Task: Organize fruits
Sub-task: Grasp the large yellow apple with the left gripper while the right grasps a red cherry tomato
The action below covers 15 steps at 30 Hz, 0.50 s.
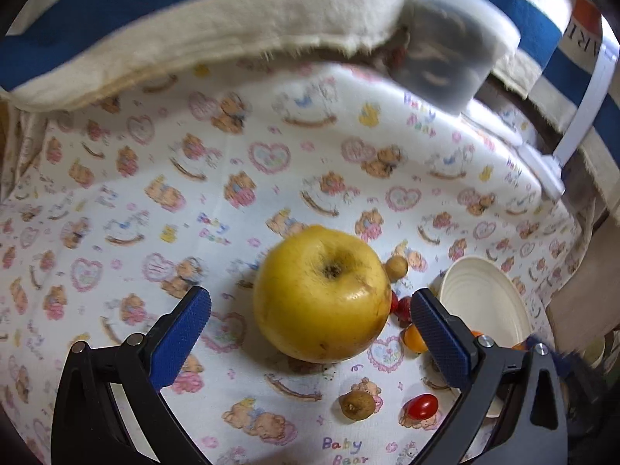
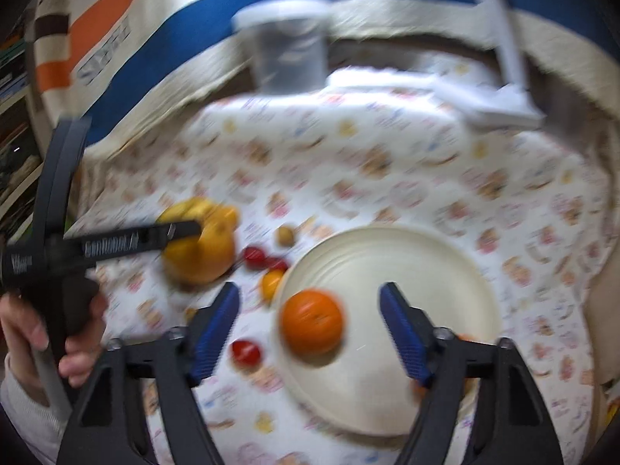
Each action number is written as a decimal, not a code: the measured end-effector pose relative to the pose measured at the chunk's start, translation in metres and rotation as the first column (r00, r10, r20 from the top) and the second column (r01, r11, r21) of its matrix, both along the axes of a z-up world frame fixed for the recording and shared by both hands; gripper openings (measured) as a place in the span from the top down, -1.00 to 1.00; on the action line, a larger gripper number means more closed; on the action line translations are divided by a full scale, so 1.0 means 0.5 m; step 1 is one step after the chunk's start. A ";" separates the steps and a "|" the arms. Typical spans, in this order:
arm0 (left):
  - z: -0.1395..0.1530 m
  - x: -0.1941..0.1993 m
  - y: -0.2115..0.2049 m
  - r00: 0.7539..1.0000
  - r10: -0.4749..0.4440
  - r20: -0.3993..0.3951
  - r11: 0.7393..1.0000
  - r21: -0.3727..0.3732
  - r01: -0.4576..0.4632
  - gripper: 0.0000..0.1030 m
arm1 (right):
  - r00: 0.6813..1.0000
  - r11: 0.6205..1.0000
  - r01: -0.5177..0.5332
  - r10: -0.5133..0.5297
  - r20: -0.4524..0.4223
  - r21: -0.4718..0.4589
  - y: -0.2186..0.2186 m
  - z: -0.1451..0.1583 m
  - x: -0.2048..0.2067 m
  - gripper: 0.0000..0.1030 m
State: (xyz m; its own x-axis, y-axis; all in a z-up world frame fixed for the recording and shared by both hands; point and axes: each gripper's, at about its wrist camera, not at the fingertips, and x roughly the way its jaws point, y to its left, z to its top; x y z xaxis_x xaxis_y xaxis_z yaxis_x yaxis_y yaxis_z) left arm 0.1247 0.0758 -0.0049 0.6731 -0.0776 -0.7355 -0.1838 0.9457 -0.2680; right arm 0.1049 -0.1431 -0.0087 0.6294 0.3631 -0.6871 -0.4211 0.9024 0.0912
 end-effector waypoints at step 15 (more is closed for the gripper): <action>0.040 -0.029 -0.007 0.999 0.015 0.052 0.999 0.051 -0.018 -0.98 | 0.986 0.990 -0.107 0.093 -0.136 -0.098 0.103 -0.075 -0.011 0.28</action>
